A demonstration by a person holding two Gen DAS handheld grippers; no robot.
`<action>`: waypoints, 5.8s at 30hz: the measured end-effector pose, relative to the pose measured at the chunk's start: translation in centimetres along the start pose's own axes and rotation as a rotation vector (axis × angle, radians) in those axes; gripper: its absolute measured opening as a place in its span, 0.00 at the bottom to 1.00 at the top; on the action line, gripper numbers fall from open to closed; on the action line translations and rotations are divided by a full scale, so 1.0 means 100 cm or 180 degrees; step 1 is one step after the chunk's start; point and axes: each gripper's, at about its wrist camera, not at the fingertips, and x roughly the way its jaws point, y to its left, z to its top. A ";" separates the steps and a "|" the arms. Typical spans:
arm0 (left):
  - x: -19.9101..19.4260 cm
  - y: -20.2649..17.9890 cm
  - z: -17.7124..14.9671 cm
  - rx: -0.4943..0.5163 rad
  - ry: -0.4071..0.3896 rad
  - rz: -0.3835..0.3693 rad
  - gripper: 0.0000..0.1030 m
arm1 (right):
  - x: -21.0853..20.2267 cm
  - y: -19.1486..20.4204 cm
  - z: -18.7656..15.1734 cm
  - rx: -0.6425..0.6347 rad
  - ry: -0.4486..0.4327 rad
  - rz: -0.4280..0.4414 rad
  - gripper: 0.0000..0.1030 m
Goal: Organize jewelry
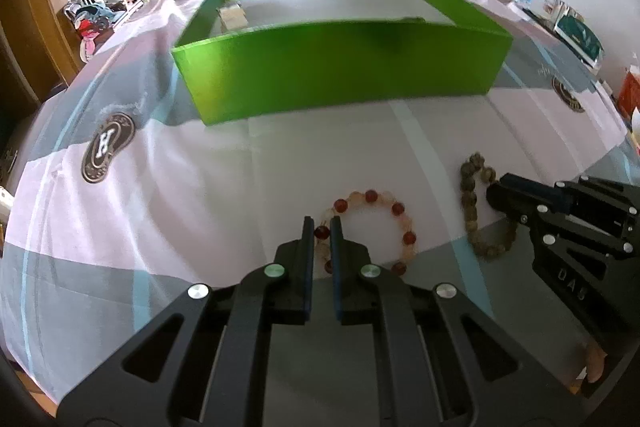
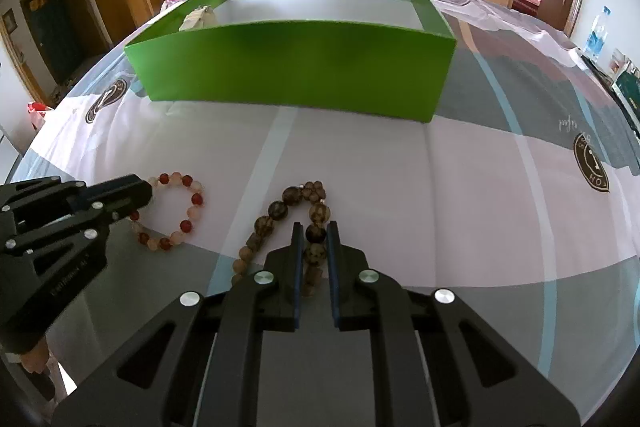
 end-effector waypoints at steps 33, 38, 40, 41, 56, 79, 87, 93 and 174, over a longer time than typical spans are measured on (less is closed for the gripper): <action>-0.054 0.020 0.157 -0.0156 -0.0754 0.0045 0.08 | -0.081 -0.005 0.152 -0.0123 -0.1204 -0.0110 0.11; -0.013 0.028 0.171 -0.0256 -0.0560 0.0148 0.08 | -0.027 -0.013 0.168 0.0085 -0.0915 -0.0033 0.11; 0.003 0.030 0.169 -0.0282 -0.0493 0.0175 0.08 | -0.010 -0.015 0.170 0.0129 -0.0809 -0.0051 0.11; 0.010 0.032 0.168 -0.0296 -0.0445 0.0189 0.08 | 0.001 -0.016 0.169 0.0160 -0.0743 -0.0059 0.11; -0.022 0.036 0.149 -0.0362 -0.0771 0.0318 0.55 | -0.031 -0.020 0.143 0.0157 -0.0889 -0.0218 0.69; -0.111 0.000 -0.008 -0.0232 -0.1302 0.0424 0.91 | -0.098 -0.015 -0.007 0.0411 -0.1338 -0.0516 0.97; -0.111 0.000 -0.010 -0.0216 -0.1271 0.0460 0.91 | -0.104 -0.005 -0.012 0.0337 -0.1390 -0.0505 0.97; -0.113 -0.002 -0.013 -0.0201 -0.1277 0.0455 0.92 | -0.109 -0.005 -0.013 0.0338 -0.1419 -0.0522 0.97; -0.119 -0.004 -0.016 -0.0164 -0.1266 0.0419 0.94 | -0.114 -0.017 -0.014 0.0335 -0.1381 -0.0597 0.97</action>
